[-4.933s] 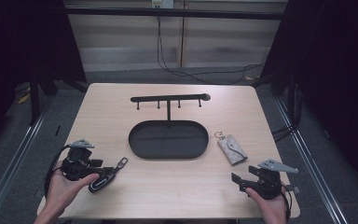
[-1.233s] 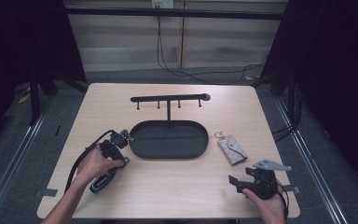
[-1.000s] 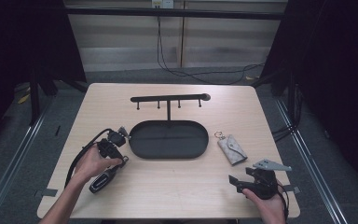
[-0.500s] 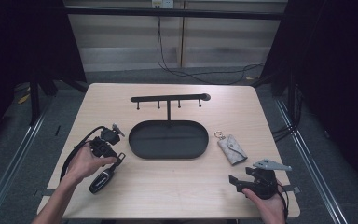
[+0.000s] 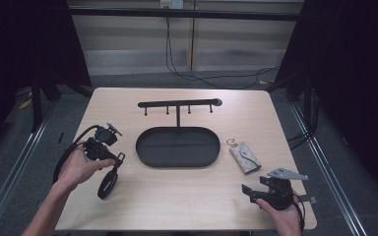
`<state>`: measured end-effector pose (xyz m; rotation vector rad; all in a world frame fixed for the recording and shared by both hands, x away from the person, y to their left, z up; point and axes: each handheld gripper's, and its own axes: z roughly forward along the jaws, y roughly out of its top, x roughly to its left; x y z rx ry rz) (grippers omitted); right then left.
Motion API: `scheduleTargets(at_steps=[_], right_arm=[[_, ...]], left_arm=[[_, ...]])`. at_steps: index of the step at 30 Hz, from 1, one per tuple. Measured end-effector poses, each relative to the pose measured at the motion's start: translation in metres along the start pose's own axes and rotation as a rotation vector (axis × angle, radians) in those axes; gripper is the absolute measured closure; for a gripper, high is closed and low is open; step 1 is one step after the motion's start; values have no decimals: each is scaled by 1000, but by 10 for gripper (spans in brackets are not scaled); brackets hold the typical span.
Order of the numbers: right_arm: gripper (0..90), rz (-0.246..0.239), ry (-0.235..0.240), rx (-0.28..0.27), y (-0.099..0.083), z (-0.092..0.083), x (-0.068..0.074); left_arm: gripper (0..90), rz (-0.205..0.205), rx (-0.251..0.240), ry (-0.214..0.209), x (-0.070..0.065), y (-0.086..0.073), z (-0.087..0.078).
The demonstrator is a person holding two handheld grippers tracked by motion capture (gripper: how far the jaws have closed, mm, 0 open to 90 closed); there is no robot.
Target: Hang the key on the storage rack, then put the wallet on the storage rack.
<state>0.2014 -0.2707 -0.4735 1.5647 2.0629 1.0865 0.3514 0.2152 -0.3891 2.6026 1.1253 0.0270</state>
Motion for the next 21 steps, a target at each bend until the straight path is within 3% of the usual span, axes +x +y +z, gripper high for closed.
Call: scheduleTargets(at_steps=[8,13,21], right_arm=[[209,1,2,3,0,0,0],[206,2,2,10,0,1,0],[204,2,8,14,1,2,0]], left_arm=[[708,3,-11,8,2,1,-16],[708,30,19,27,-2,3,-21],[708,29,25,27,-2,3,-33]])
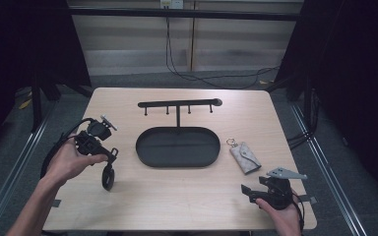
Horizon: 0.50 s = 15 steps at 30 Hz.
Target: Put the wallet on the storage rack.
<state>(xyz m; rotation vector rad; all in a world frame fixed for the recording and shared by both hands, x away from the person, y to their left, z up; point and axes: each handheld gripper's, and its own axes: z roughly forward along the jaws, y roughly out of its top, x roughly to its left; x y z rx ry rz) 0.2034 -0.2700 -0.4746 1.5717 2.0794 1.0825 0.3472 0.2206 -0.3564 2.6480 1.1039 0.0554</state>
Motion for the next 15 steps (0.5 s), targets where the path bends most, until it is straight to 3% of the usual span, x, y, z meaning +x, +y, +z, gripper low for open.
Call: scheduleTargets(at_steps=[9,15], right_arm=[[202,14,4,14,1,4,-2],[202,7,8,10,2,4,0]], left_arm=[[708,23,-25,34,-3,5,-31],[707,51,-2,16,-8,15,-34]])
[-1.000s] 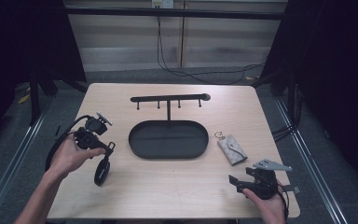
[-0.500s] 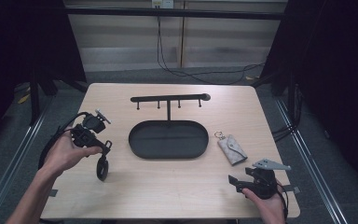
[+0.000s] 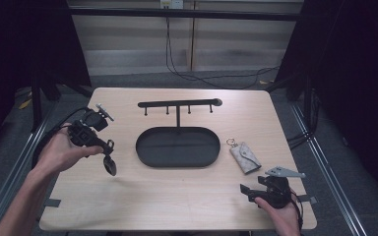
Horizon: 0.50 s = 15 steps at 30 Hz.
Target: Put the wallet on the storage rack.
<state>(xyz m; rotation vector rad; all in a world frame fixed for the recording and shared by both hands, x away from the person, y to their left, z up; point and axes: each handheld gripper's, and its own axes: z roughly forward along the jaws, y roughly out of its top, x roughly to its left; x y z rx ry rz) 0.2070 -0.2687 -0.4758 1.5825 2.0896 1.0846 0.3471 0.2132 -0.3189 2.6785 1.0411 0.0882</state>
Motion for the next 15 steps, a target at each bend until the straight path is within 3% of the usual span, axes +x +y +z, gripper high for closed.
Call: scheduleTargets(at_steps=[8,10,15], right_arm=[[201,-18,15,1,-1,-1,1],[201,-16,15,1,0,-1,2],[198,-23,22,8,0,0,2]], left_arm=[[707,3,10,1,-6,18,-3],[707,-3,-13,-9,-8,23,-5],[708,21,8,-2,-16,37,-1]])
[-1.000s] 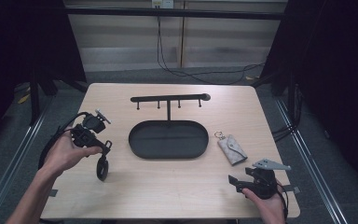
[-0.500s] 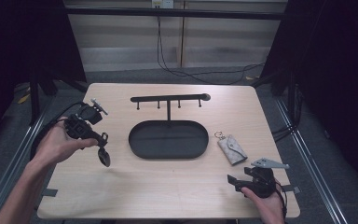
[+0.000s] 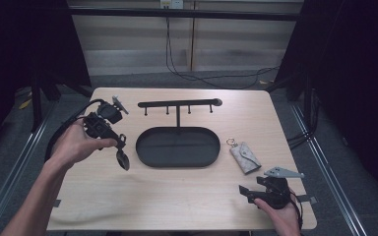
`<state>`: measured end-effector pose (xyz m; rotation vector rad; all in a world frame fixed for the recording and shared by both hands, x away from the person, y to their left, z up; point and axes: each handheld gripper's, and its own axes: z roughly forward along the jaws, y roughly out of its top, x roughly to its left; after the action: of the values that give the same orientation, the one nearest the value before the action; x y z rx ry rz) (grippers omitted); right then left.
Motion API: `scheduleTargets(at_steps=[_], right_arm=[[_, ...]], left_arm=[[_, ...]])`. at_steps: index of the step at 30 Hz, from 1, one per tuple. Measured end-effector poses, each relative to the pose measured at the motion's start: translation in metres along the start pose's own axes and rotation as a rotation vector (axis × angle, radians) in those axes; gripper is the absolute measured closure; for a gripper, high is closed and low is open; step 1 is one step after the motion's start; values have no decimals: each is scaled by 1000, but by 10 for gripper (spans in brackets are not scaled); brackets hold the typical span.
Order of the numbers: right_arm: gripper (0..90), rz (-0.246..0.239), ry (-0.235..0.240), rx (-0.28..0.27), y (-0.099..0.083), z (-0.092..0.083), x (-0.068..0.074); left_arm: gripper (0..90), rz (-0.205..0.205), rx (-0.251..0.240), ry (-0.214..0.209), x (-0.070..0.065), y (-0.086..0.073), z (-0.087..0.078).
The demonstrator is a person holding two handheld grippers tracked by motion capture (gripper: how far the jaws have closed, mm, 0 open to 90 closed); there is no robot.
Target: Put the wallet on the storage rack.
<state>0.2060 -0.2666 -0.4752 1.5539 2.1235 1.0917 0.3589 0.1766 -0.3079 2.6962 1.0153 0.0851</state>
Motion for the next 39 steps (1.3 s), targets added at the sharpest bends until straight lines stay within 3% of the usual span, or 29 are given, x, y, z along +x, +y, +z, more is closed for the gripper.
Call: scheduleTargets(at_steps=[3,7,9,19,23,33,37,39], right_arm=[[197,-6,0,-5,-1,-2,0],[196,-10,1,-3,-1,-1,0],[195,-11,3,7,0,0,0],[180,-9,8,-4,-1,0,0],[152,-23,14,-16,0,-2,0],[152,-16,17,-11,-1,-2,0],[153,-18,12,-10,-1,-2,0],[153,-17,12,-10,-1,-2,0]], left_arm=[[707,10,5,-1,-3,7,6],[707,1,23,-11,-2,17,13],[707,-12,10,-16,-1,23,14],[707,-29,19,-16,6,43,7],[707,-56,13,-38,10,48,8],[707,-87,38,-20,19,67,10],[707,-78,61,4,18,74,10],[707,-84,58,-4,21,77,9]])
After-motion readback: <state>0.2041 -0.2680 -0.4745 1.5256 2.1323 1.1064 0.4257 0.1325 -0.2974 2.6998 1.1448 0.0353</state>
